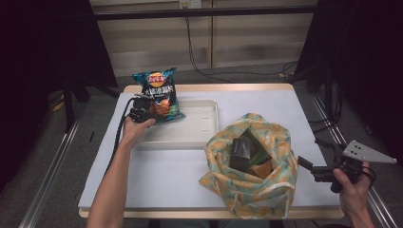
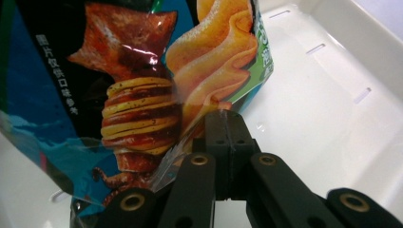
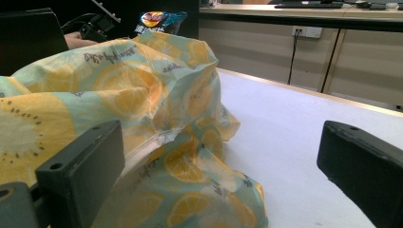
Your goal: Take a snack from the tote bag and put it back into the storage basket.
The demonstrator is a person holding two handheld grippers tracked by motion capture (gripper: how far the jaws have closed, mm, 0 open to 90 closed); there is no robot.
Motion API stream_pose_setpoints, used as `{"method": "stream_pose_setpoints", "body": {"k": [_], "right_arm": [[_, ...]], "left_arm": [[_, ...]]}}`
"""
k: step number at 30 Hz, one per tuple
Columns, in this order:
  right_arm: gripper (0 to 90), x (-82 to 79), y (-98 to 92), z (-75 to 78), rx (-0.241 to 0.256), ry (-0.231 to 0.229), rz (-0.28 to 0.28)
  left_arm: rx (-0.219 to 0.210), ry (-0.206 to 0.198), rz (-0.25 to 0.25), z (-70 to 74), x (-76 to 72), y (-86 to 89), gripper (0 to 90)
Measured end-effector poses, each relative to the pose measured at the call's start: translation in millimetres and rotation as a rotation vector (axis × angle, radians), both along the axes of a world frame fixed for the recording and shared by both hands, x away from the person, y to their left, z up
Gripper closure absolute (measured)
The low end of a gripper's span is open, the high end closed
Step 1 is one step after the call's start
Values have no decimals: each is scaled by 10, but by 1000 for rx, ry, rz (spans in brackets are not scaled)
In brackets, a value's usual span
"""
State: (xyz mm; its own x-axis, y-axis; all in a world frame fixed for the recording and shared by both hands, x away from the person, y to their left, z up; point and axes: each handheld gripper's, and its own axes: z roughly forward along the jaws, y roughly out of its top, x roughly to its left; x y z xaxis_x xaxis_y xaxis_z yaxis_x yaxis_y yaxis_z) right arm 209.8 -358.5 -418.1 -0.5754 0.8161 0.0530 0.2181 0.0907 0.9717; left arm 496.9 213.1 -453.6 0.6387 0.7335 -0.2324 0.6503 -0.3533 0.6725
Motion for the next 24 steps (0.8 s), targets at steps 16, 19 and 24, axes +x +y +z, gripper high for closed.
{"method": "stream_pose_setpoints", "body": {"k": [16,19,24], "right_arm": [[13,-2,8,3,-6,-1,-1],[13,0,0,9,-5,-6,-6],[24,-4,10,34,-8,-11,0]], "left_arm": [[-31,-5,-6,-6,-66,70,881],[-52,-35,-15,38,-124,85,859],[-88,-69,-17,99,-264,166,823]]}}
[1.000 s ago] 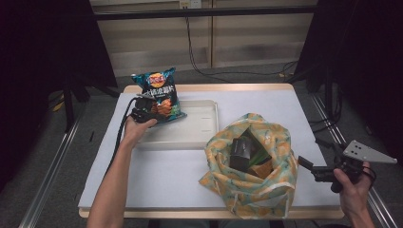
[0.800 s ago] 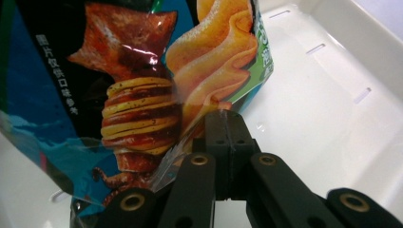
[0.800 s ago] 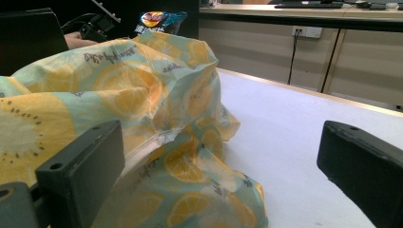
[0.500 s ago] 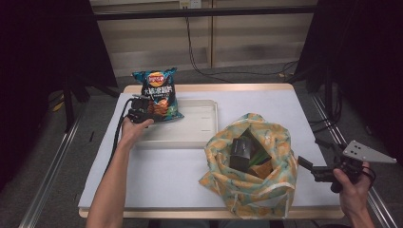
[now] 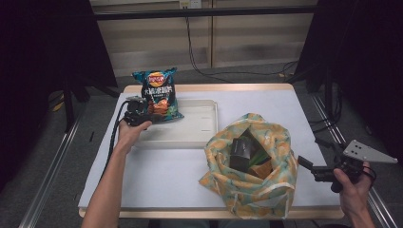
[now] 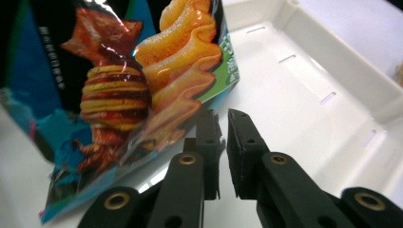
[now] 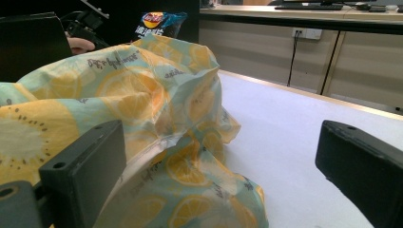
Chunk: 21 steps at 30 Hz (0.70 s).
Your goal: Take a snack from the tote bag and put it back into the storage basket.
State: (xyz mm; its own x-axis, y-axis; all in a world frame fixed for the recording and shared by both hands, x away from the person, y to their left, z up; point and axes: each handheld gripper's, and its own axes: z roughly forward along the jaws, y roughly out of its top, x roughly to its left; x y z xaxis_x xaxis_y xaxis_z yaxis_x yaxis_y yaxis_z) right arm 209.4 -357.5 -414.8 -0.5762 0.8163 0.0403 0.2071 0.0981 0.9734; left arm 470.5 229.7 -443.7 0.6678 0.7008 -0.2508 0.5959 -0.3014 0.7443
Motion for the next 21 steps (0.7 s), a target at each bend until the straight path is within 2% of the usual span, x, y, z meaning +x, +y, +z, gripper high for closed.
{"method": "stream_pose_setpoints", "body": {"k": [2,5,11,12,14,16,19,21], "right_arm": [[33,1,4,9,-3,6,3],[47,5,22,29,-3,15,10],[139,1,68,97,-10,29,48],[138,10,79,101,-12,17,42],[142,12,101,124,-3,20,34],[160,24,114,145,0,17,30],[182,31,127,174,-6,18,17],[196,37,133,197,-22,8,15]], "left_arm": [[-12,-18,-13,21,-57,14,794],[-6,-53,-17,86,-179,36,730],[-48,-109,-44,201,-400,64,642],[-61,-121,-49,224,-443,67,623],[-47,-146,-48,260,-516,59,579],[-78,-152,-65,278,-578,66,535],[-92,-171,-66,292,-671,75,493],[-137,-171,-73,295,-736,100,477]]}}
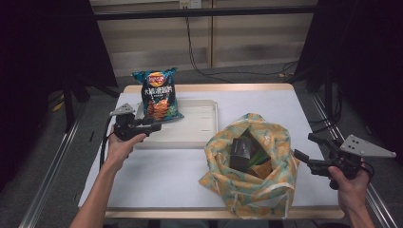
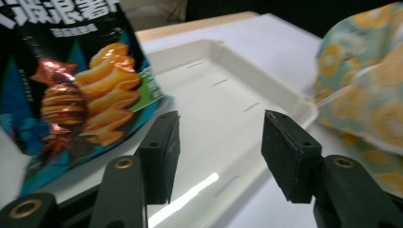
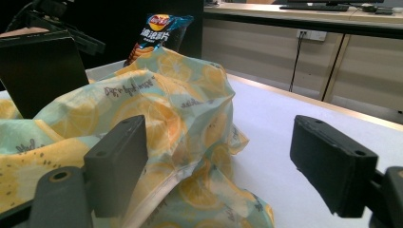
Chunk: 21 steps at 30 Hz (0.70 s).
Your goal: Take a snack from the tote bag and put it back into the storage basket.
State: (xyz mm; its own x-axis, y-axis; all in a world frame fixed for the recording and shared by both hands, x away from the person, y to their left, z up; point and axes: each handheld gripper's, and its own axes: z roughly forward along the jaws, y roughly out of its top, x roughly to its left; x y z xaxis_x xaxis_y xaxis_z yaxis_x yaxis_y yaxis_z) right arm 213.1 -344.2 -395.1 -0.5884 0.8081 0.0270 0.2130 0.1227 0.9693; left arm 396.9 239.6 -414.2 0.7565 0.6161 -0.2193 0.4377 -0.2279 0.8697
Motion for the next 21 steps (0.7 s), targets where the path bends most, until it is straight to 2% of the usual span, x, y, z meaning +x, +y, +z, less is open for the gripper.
{"method": "stream_pose_setpoints", "body": {"k": [2,5,6,7,8,11,12,14,18,20,21], "right_arm": [[199,-6,12,15,1,4,-1],[206,-5,36,46,9,8,19],[206,1,42,56,0,2,26],[202,3,47,68,0,8,42],[199,-2,66,76,5,4,29],[185,1,92,100,1,3,36],[183,-1,107,107,4,10,43],[163,-5,140,126,1,1,32],[151,-9,212,201,12,-3,45],[151,-11,261,255,4,-1,77],[152,-11,284,273,4,-8,80]], "left_arm": [[57,-29,30,20,-69,-5,467],[42,-43,5,44,-175,-4,417],[18,-46,-15,47,-215,1,388],[16,-52,-21,51,-257,3,367],[19,-58,-19,55,-291,2,354],[9,-65,-20,64,-425,9,297],[13,-67,-25,62,-459,7,285],[48,-82,-25,56,-560,-14,257],[40,-88,-22,74,-720,-15,214],[21,-86,-21,67,-805,-21,207],[32,-88,-26,59,-852,-29,201]]}}
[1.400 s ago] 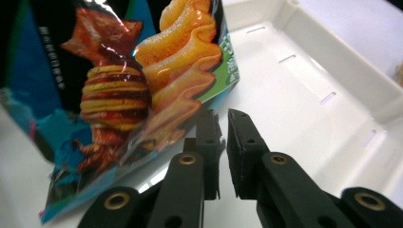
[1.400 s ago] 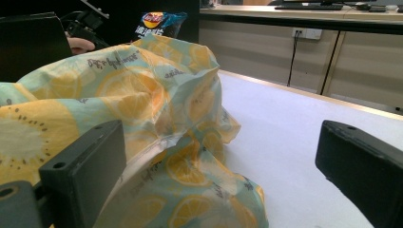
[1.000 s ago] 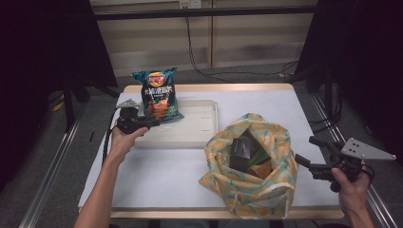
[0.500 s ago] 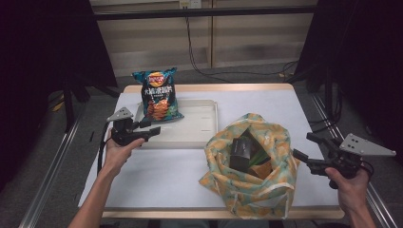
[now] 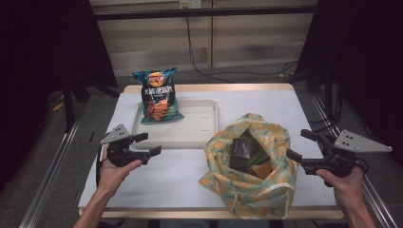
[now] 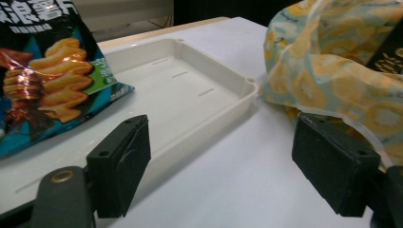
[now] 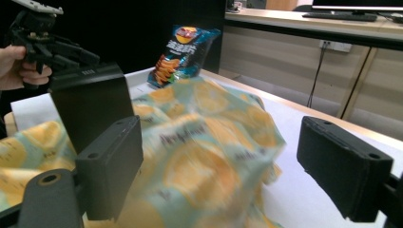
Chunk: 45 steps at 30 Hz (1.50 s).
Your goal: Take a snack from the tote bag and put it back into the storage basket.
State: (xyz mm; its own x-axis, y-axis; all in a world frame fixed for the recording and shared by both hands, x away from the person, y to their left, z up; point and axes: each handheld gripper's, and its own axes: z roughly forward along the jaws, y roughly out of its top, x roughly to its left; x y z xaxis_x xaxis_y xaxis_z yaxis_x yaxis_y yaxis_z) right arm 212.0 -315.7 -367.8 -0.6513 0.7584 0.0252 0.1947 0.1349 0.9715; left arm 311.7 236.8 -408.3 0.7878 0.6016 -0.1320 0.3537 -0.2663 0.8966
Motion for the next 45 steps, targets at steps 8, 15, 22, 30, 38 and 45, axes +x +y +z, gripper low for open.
{"method": "stream_pose_setpoints", "body": {"k": [8,15,22,30,38,45], "right_arm": [[303,43,163,170,27,-2,82],[307,86,383,249,-3,20,169],[291,152,634,271,-35,49,254],[282,244,883,308,-74,80,327],[258,352,1031,253,-110,117,360],[222,419,1122,209,-140,147,371]], "left_arm": [[4,-3,-36,-23,-360,-59,202],[3,-13,-49,-55,-674,-55,202],[-14,-12,-65,-92,-857,-118,199],[-2,-9,-81,-184,-909,-176,192],[13,-7,-82,-202,-911,-193,189],[15,-10,-85,-202,-904,-185,189]]}}
